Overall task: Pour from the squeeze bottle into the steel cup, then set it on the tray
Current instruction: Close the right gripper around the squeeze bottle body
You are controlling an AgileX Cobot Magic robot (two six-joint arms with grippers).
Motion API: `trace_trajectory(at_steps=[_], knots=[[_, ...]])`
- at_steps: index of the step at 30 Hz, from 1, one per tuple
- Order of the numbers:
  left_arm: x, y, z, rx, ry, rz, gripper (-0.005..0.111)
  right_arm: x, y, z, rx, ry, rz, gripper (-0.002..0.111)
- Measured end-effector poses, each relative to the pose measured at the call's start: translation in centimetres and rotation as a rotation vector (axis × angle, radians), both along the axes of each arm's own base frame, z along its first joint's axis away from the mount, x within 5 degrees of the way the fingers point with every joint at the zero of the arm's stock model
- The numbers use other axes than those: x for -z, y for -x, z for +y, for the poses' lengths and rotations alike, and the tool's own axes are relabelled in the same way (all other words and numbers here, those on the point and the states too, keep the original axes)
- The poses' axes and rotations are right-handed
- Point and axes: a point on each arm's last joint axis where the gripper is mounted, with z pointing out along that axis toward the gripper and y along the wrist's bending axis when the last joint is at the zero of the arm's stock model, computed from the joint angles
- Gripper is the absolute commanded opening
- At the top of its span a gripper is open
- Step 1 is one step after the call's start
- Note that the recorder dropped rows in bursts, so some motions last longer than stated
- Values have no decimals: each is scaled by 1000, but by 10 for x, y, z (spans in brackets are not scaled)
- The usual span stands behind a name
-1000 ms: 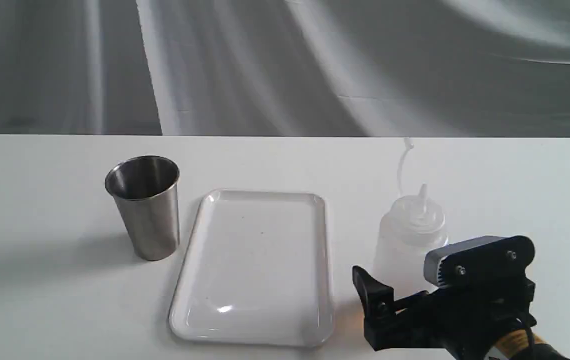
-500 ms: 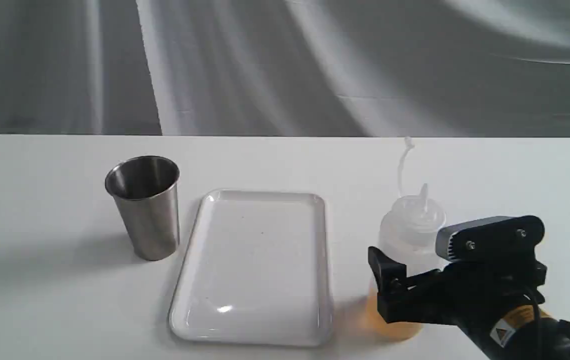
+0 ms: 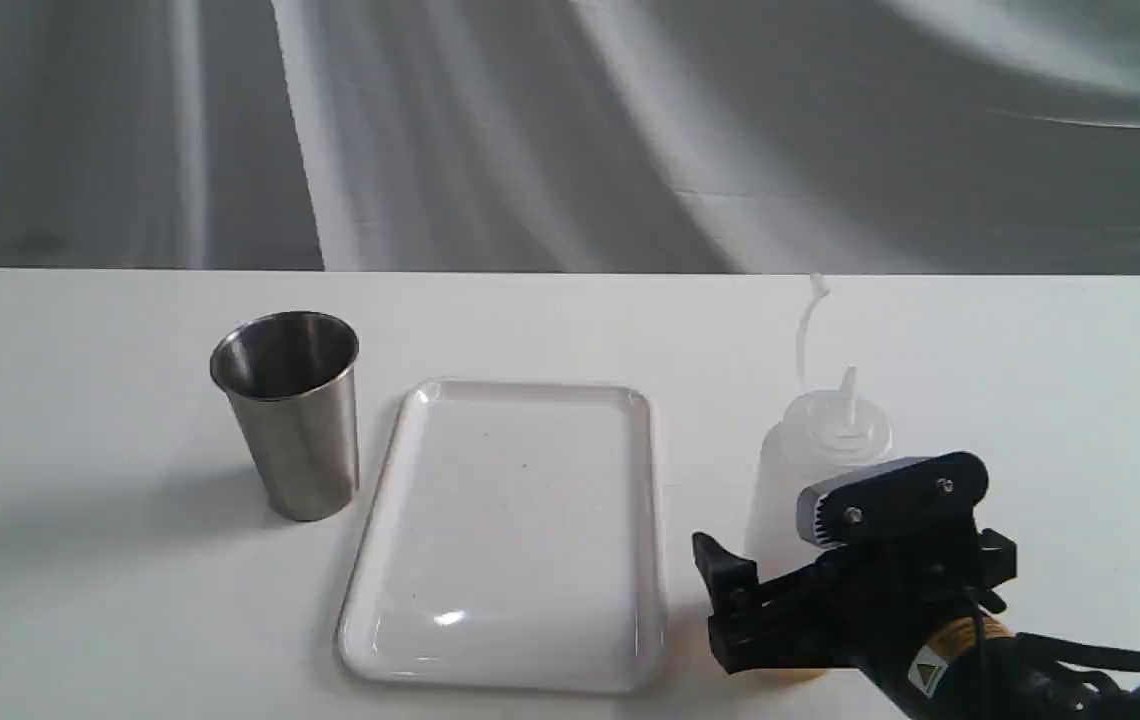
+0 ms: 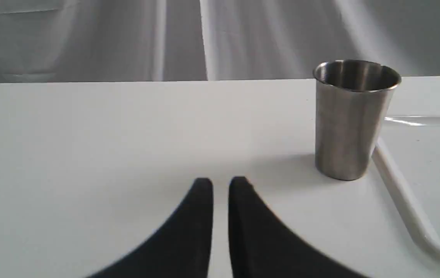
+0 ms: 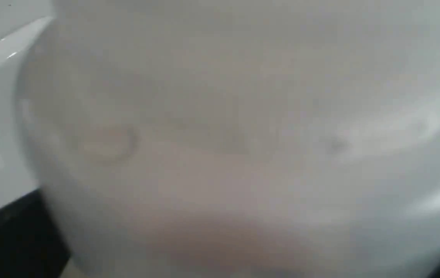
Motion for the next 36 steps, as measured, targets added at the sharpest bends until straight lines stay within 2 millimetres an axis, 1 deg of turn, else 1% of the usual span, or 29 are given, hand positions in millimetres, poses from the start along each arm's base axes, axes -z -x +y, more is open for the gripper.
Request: trace_trajectory(at_steps=[13, 24, 33, 36], knots=[[0, 0, 0, 0, 0, 0, 8, -1, -2, -4, 15, 0, -29, 105], [0, 0, 0, 0, 0, 0, 8, 4, -14, 1, 2, 16, -47, 105], [0, 0, 0, 0, 0, 0, 8, 4, -17, 0, 1, 27, -56, 105], [0, 0, 0, 0, 0, 0, 8, 7, -17, -2, 6, 35, -57, 105]])
